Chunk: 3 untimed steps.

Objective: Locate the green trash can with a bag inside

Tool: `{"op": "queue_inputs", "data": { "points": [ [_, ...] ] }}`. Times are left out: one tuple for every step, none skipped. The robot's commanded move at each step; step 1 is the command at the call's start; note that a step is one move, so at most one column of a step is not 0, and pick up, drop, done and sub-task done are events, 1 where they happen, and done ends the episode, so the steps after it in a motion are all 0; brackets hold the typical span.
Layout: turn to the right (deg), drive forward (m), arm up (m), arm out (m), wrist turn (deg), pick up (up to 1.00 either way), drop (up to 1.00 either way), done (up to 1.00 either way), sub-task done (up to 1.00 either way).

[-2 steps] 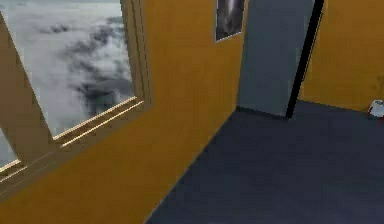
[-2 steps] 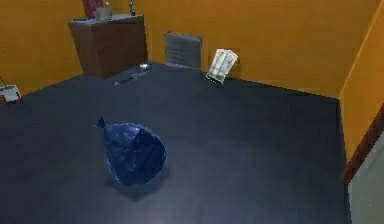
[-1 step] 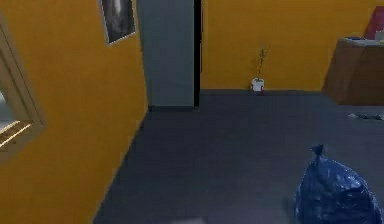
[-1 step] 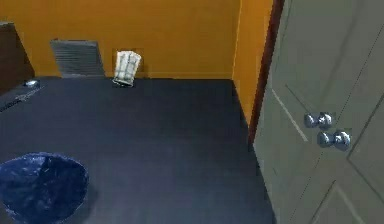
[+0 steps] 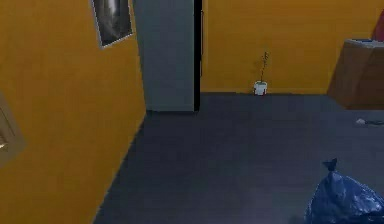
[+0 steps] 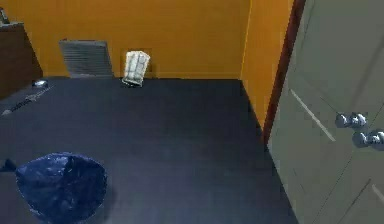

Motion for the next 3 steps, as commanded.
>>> {"op": "queue_inputs", "data": {
  "points": [
    [45.0, 0.0, 0.0, 0.0, 0.0, 0.0, 0.0, 0.0, 0.0],
    [45.0, 0.0, 0.0, 0.0, 0.0, 0.0, 0.0, 0.0, 0.0],
    [0.0, 1.0, 0.0, 0.0, 0.0, 0.0, 0.0, 0.0, 0.0]
  ]
}}
